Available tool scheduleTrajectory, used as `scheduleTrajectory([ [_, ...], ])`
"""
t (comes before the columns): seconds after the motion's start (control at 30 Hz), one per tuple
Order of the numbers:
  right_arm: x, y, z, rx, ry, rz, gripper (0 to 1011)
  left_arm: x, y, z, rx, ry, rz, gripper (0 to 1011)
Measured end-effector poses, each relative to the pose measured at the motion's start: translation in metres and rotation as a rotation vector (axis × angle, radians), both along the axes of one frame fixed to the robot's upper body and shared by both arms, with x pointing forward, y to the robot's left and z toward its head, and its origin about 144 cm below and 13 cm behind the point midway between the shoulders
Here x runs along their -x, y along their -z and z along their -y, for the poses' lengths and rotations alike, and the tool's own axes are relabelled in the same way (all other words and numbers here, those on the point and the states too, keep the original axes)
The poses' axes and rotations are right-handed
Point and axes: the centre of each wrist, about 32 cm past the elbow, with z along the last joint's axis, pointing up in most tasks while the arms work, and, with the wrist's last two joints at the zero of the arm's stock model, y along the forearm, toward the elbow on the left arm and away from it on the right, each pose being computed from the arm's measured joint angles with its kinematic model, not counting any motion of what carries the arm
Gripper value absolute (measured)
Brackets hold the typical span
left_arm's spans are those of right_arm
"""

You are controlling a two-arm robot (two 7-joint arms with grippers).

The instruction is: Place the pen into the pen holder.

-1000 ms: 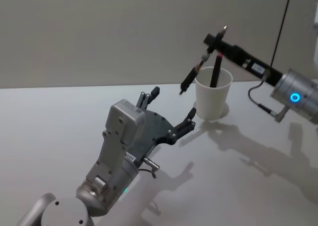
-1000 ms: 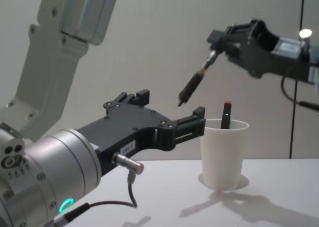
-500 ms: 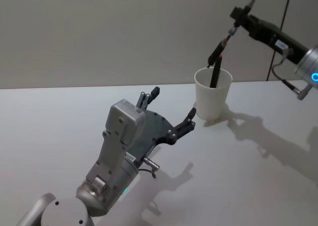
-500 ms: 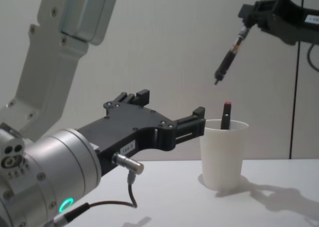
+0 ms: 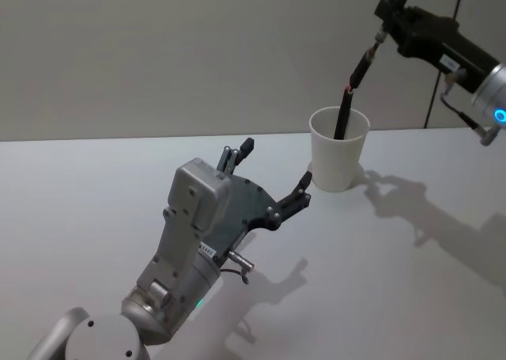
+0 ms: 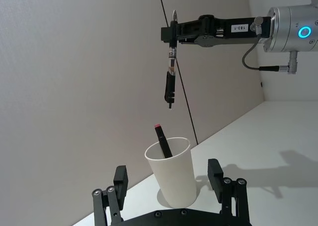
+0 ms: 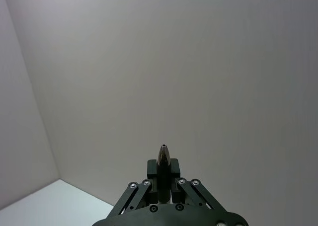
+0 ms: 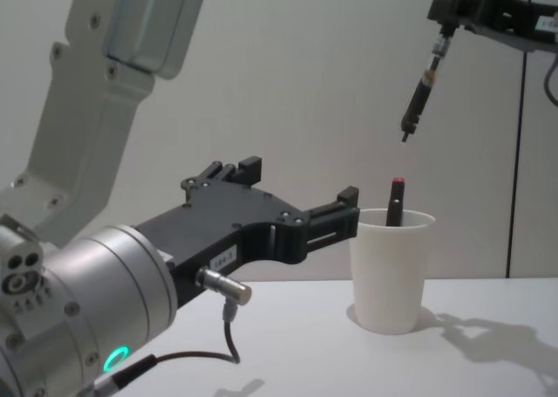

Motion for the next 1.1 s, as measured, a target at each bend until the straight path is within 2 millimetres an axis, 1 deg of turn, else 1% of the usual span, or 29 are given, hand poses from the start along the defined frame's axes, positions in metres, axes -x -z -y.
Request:
scheduleTrajectory([
  [0.43, 0.002, 0.01, -0.014, 0.127, 0.053, 0.062, 130, 0.0, 0.0, 0.0, 0.0, 0.0, 0.0, 1001],
  [0.77, 0.0, 0.017, -0.02, 0.19, 0.094, 0.079, 130, 0.0, 0.0, 0.0, 0.0, 0.0, 0.0, 1001],
  [1.1, -0.006, 0.025, -0.024, 0.232, 0.109, 0.071, 130, 0.0, 0.0, 0.0, 0.0, 0.0, 0.0, 1001],
])
